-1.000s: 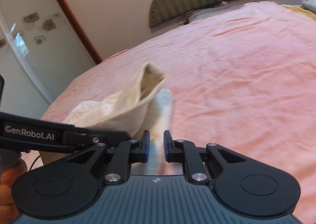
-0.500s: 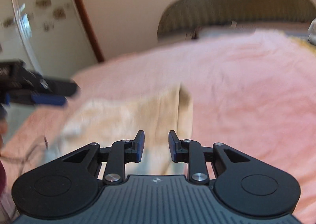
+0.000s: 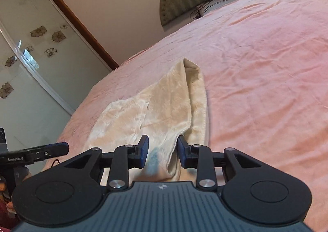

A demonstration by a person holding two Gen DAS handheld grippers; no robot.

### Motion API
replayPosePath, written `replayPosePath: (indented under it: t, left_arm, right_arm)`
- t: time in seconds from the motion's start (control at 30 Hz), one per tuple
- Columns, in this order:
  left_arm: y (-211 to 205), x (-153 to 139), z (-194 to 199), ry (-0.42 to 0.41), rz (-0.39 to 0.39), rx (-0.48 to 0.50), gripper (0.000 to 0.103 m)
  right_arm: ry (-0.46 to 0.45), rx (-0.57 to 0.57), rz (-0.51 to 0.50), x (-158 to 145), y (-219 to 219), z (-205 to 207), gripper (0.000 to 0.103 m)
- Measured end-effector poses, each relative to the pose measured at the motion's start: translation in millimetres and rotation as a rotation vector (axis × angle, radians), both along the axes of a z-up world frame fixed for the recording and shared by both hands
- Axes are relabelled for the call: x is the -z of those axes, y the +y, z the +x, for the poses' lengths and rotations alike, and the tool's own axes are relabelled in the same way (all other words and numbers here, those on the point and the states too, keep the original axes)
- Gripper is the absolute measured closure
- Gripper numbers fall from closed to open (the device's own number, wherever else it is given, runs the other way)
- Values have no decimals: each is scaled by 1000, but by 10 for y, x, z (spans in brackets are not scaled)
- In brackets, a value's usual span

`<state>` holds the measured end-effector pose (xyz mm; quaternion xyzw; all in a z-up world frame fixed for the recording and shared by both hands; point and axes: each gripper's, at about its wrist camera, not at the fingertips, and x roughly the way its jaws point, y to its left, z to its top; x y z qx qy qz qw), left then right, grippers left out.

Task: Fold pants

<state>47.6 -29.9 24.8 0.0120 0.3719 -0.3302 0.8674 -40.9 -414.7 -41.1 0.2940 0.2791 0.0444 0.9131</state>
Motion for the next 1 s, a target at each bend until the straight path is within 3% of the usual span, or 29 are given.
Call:
replayPosePath:
  t: [0.1,0.2,0.3,0.37,0.43,0.5,0.57,0.63,0.7,0.77,0.83,0.9,0.93,0.97,1.0]
  left_arm:
    - [8,-23,-46,-5,-9,12,21]
    - [13,-50,-88,-12,-12,21,21]
    - [-47,-76,-100,6,-46,62,20]
    - [-153,-7,-90,6,-18,92,17]
    - [-266,159,-63,-2,55,95,19]
    - [-284,295,-20,48,104,80,23]
    - [-211,341,13,85,53,98,22]
    - [-225,360,40,98,45,108,21]
    - [-309,391,19,93,72,134,22]
    - [-371,393,-72,61,110,173,23]
    - [-327,316,-142,4,120,188,23]
    - [-188,183,-82,-52,97,159,20]
    - [-118,141,-6,-66,86,130,18]
    - [-37,106,125,-70,79,88,16]
    - [38,96,260,-62,79,44,16]
  right_arm:
    - [32,0,-62,15,74,116,76]
    - [-18,-14,-156,-124,199,-43,96]
    - [-42,16,-231,-229,239,-198,98]
    - [-1,35,-280,-168,236,-142,98]
    - [56,30,-263,-18,181,-22,96]
    - [53,69,-286,-53,200,-38,89]
    - [18,160,-410,-218,291,-148,88]
    - [-39,107,-469,-353,403,-181,88]
    - [-66,-21,-394,-348,458,-92,88]
    - [7,-99,-387,-202,522,90,88]
    - [75,-90,-413,-45,483,189,88]
    - [30,-50,-303,-130,342,109,87]
    - [-5,-18,-304,-208,314,73,87]
    - [-26,21,-330,-278,292,55,82]
    - [-25,51,-353,-314,244,89,63]
